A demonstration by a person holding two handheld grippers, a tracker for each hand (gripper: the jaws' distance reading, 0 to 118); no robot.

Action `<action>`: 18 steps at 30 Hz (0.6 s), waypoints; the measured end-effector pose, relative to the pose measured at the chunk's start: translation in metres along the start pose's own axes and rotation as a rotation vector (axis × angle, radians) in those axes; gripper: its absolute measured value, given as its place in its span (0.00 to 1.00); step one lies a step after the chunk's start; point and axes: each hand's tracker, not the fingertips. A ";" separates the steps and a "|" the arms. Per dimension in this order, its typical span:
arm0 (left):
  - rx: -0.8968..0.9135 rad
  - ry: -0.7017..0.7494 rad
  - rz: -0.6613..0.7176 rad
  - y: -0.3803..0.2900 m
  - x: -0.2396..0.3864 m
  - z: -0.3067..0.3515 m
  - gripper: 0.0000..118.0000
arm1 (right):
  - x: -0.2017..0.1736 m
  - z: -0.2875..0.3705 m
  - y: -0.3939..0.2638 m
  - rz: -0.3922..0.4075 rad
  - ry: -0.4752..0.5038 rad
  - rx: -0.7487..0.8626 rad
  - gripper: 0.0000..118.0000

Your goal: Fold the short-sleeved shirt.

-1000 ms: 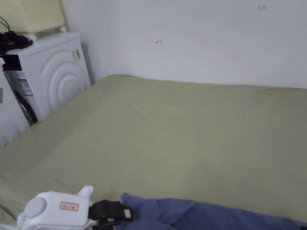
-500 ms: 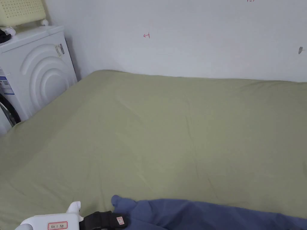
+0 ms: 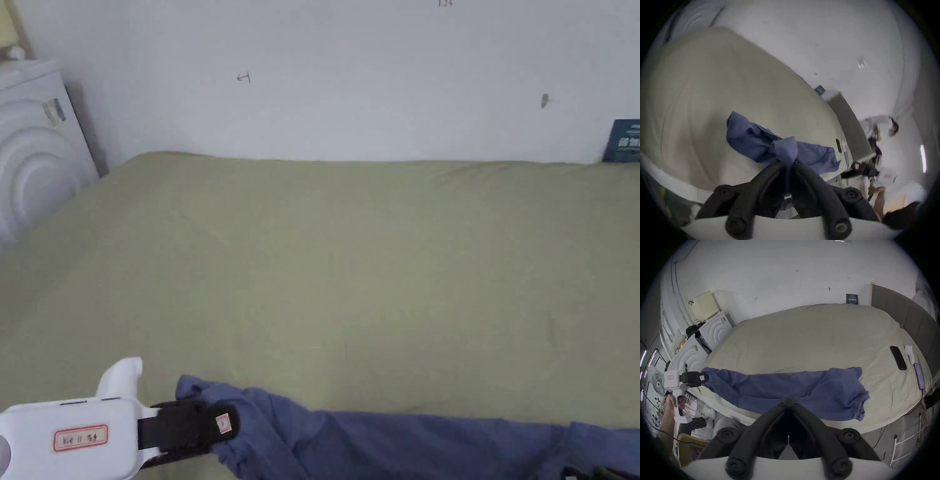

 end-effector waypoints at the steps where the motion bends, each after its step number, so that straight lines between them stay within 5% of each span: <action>1: -0.018 -0.007 -0.067 0.003 0.021 -0.006 0.04 | 0.002 0.005 0.001 -0.001 0.002 0.010 0.00; 5: -0.132 -0.022 -0.314 0.004 0.096 -0.052 0.04 | 0.008 0.022 0.000 -0.007 -0.002 0.048 0.00; 13: -0.362 0.018 -0.351 -0.028 0.138 -0.182 0.04 | 0.024 0.033 -0.014 -0.052 -0.016 0.061 0.00; 14: -0.374 0.059 -0.369 -0.033 0.137 -0.194 0.09 | 0.026 0.033 -0.015 -0.060 -0.019 0.059 0.00; 17: -0.402 0.050 -0.323 -0.040 0.125 -0.208 0.67 | 0.033 0.034 -0.019 -0.077 -0.018 0.058 0.00; 18: -0.419 0.029 -0.273 -0.040 0.123 -0.205 0.73 | 0.035 0.034 -0.020 -0.081 -0.019 0.053 0.01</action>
